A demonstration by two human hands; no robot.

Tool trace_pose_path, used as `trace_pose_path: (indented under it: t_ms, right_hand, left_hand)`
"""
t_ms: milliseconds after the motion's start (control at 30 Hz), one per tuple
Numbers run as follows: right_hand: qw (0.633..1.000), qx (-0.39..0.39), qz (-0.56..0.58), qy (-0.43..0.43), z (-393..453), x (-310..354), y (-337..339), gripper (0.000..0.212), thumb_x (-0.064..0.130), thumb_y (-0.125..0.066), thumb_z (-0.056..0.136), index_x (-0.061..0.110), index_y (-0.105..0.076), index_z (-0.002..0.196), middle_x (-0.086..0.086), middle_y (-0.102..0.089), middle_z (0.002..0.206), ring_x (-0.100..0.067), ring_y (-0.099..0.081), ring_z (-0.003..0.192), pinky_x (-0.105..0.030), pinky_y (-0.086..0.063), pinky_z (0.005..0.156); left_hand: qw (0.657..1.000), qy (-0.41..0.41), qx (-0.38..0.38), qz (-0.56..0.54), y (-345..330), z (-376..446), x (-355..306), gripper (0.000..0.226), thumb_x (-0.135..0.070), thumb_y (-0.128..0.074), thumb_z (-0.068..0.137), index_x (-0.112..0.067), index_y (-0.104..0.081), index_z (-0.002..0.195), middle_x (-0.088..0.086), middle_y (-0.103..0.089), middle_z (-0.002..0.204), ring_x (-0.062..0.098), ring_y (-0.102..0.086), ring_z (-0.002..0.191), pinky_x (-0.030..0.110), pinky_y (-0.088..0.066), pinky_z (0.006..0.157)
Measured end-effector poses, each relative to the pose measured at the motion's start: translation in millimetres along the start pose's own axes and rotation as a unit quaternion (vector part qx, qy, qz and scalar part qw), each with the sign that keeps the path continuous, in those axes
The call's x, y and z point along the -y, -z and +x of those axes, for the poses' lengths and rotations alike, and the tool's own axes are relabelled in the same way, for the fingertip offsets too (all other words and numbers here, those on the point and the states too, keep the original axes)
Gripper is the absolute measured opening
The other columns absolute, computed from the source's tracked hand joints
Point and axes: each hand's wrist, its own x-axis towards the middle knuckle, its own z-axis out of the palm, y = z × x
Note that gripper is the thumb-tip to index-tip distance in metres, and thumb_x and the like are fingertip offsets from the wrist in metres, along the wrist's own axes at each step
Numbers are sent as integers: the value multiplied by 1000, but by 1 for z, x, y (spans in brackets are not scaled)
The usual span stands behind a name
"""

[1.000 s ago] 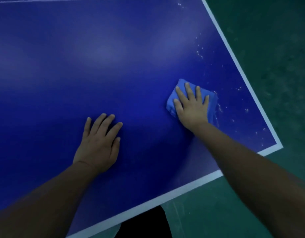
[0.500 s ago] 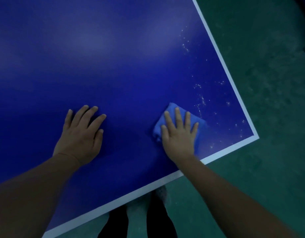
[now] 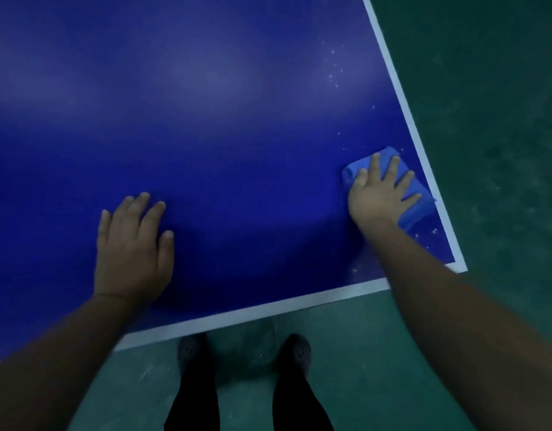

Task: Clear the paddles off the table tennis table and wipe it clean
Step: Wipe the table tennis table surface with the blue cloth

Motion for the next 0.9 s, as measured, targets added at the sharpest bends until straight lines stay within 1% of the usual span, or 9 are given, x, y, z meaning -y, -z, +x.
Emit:
trace_pose_path:
  t_ms: [100, 233, 300, 400, 533, 633, 733, 800, 900]
  right_hand:
    - [983, -12, -7, 183, -62, 44, -27, 55, 47, -20, 103, 40, -12, 157, 2, -4, 167, -35, -2, 152, -65, 2, 116]
    - [894, 41, -70, 441, -130, -1, -41, 56, 50, -22, 100, 37, -26, 155, 4, -15, 166, -32, -6, 153, -65, 0, 117]
    - [906, 27, -87, 413, -99, -56, -29, 57, 49, -21, 99, 38, -27, 154, 3, -17, 165, -33, -11, 152, -66, -7, 117]
    - [964, 11, -105, 244, -33, -121, -4, 59, 48, -14, 98, 37, -21, 156, 1, -11, 166, -34, -9, 152, -66, -9, 117]
    - [996, -14, -38, 82, -20, -93, -2, 55, 46, -17, 104, 37, -9, 158, 0, -1, 167, -35, 2, 152, -68, -3, 116]
    - [971, -35, -40, 231, -85, -34, -29, 56, 45, -22, 101, 35, -23, 156, -2, -15, 166, -39, -11, 151, -69, -5, 116]
    - [893, 27, -78, 443, -141, -41, -40, 56, 49, -22, 100, 34, -30, 154, 0, -19, 165, -36, -12, 151, -67, -6, 116]
    - [883, 22, -102, 457, -114, -81, -28, 57, 49, -25, 99, 34, -34, 152, -1, -25, 163, -37, -19, 150, -68, -12, 115]
    - [942, -4, -110, 318, -37, -142, -6, 60, 49, -20, 97, 33, -32, 153, -1, -23, 164, -36, -19, 149, -67, -13, 115]
  left_hand:
    - [997, 70, -14, -27, -20, -58, -56, 58, -37, -35, 95, -2, -52, 139, 21, -43, 150, 38, -32, 142, 58, -13, 119]
    - [996, 84, -17, 11, -45, -96, -87, 61, -40, -34, 95, -1, -51, 140, 22, -40, 152, 39, -27, 146, 60, -8, 121]
    - [995, 90, -11, 35, -49, -96, -90, 64, -42, -33, 95, -1, -46, 143, 22, -36, 154, 38, -23, 147, 58, -4, 122]
    - [996, 80, -8, 47, -52, -95, -90, 66, -44, -32, 95, -2, -43, 144, 22, -33, 155, 38, -21, 148, 58, -2, 122]
    - [996, 75, -15, 55, -53, -96, -89, 66, -45, -31, 96, -2, -43, 144, 23, -34, 154, 39, -22, 148, 60, -4, 121]
    - [995, 79, -8, 56, -53, -96, -89, 67, -46, -31, 96, -2, -43, 144, 22, -33, 154, 39, -22, 148, 59, -4, 121]
    - [995, 92, -14, 38, -48, -97, -89, 65, -45, -33, 95, -2, -46, 142, 21, -35, 154, 37, -23, 148, 59, -4, 121]
    - [995, 94, -42, 4, -43, -97, -96, 60, -41, -38, 92, -2, -51, 135, 20, -42, 149, 37, -30, 145, 58, -6, 121]
    - [997, 68, -37, -12, -44, -92, -116, 56, -38, -40, 90, -4, -55, 133, 17, -46, 148, 35, -34, 143, 57, -7, 122]
